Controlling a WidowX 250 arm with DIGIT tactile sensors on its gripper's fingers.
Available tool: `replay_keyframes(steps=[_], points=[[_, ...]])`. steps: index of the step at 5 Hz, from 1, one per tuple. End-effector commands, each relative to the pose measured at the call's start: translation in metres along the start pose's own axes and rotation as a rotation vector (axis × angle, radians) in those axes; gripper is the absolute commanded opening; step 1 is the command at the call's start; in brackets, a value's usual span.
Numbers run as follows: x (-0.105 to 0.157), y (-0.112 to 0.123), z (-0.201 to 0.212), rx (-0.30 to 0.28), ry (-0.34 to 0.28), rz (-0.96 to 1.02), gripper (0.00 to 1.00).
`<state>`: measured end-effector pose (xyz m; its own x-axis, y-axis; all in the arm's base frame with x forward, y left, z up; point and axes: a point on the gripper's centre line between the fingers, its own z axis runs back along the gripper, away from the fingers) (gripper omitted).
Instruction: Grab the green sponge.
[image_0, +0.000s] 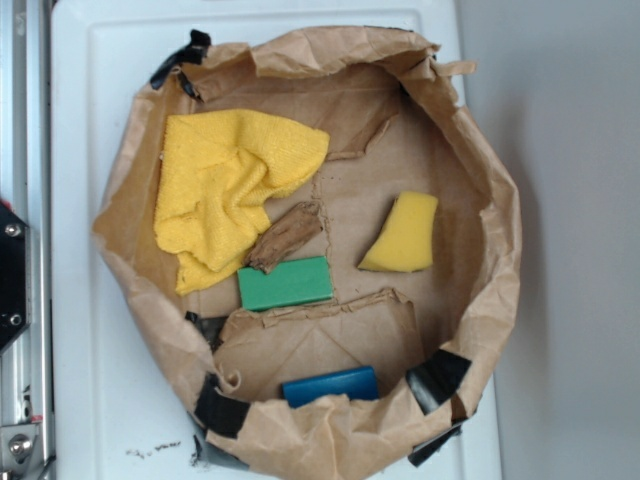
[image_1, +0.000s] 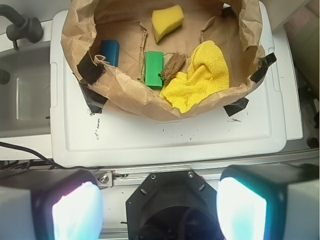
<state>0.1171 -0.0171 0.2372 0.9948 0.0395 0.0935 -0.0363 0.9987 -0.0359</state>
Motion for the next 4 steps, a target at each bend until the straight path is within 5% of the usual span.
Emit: replay_keyframes(steps=[1, 2, 4], points=[[0.000, 0.000, 0.000, 0.000, 0.000, 0.000, 1.00], [0.050, -0.009, -0.004, -0.041, -0.099, 0.043, 1.00], [0.050, -0.009, -0.004, -0.041, -0.099, 0.043, 1.00]])
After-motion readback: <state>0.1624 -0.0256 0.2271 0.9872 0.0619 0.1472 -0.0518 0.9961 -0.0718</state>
